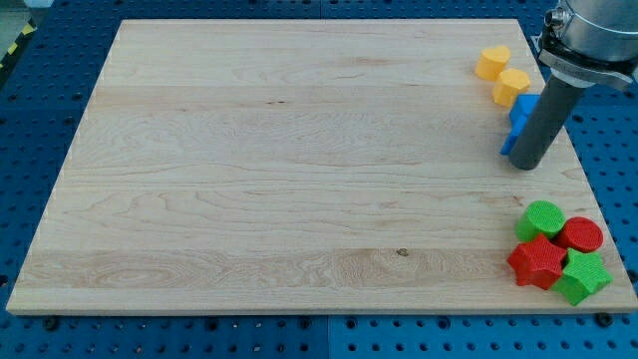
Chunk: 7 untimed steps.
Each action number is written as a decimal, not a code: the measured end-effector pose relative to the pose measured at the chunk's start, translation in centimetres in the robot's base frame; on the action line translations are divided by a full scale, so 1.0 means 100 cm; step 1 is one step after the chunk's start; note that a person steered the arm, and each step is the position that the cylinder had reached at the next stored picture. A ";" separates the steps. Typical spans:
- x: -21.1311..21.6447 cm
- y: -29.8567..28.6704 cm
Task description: Place the blue triangle below the blue cube
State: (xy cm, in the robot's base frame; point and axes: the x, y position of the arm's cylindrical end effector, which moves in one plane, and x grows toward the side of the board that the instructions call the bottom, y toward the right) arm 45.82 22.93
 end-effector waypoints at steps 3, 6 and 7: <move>-0.030 -0.069; -0.056 -0.035; -0.037 -0.023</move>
State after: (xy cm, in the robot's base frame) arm 42.14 20.66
